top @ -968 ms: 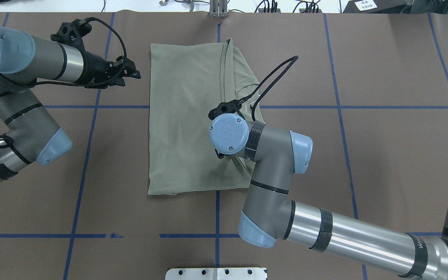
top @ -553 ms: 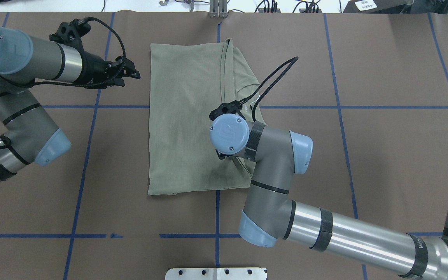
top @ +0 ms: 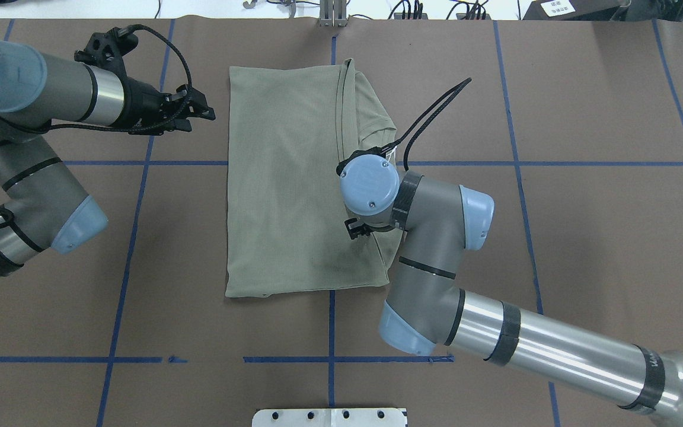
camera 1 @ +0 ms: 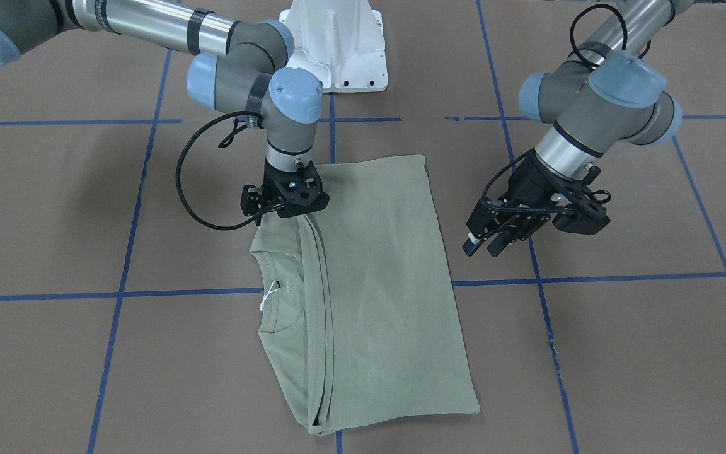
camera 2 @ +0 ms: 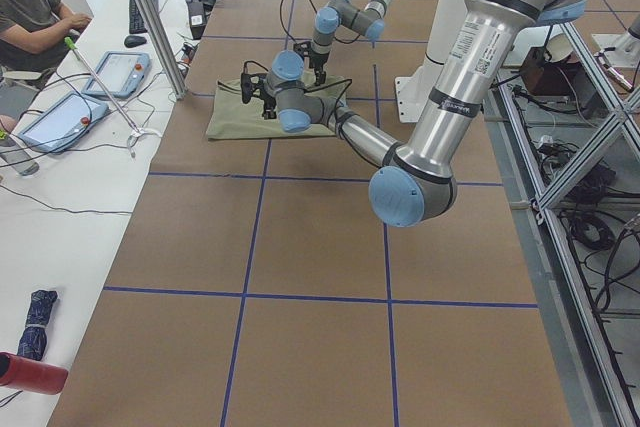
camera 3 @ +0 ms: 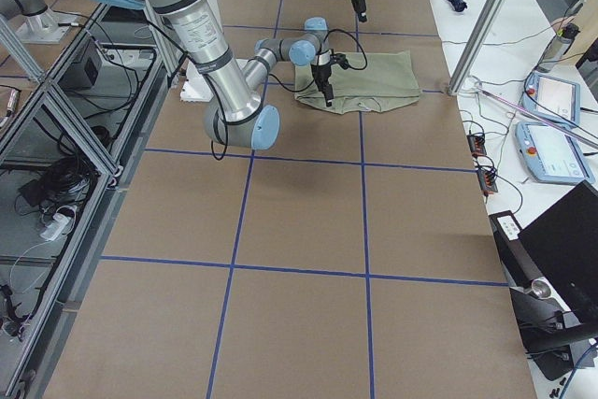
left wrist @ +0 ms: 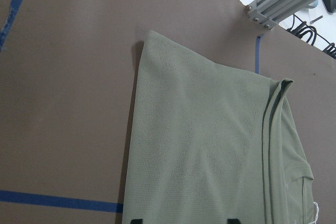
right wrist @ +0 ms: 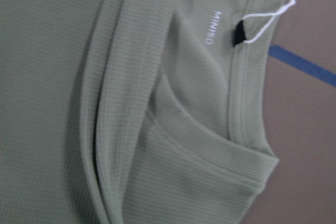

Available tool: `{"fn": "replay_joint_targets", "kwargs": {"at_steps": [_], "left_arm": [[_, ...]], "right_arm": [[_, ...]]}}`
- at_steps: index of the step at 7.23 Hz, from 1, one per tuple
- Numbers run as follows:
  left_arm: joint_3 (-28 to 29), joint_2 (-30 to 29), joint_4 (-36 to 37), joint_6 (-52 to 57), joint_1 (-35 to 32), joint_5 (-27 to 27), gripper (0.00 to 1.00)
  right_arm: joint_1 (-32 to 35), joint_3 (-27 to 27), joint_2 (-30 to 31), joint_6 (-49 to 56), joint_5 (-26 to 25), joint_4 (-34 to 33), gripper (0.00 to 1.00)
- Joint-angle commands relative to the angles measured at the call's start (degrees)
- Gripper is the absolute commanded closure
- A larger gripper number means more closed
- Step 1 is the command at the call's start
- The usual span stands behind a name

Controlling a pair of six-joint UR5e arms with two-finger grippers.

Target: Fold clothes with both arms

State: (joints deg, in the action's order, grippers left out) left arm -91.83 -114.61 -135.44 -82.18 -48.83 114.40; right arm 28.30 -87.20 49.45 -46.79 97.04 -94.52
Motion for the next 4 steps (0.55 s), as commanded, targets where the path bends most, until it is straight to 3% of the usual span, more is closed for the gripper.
{"fn": "replay_joint_targets", "kwargs": {"at_steps": [1, 2, 4], "left_arm": [[-0.2, 0.0, 0.0, 0.0, 0.0, 0.3, 0.38], [-0.8, 0.0, 0.1, 0.0, 0.0, 0.3, 0.38], [-1.3, 0.1, 0.0, 0.0, -0.2, 1.3, 0.38]], "right_arm": [[3.9, -11.2, 12.3, 7.8, 3.6, 0.0, 0.0], [3.5, -12.5, 12.1, 7.3, 3.7, -0.7, 0.0], [4.0, -7.8, 4.9, 6.4, 3.7, -0.8, 0.0]]}}
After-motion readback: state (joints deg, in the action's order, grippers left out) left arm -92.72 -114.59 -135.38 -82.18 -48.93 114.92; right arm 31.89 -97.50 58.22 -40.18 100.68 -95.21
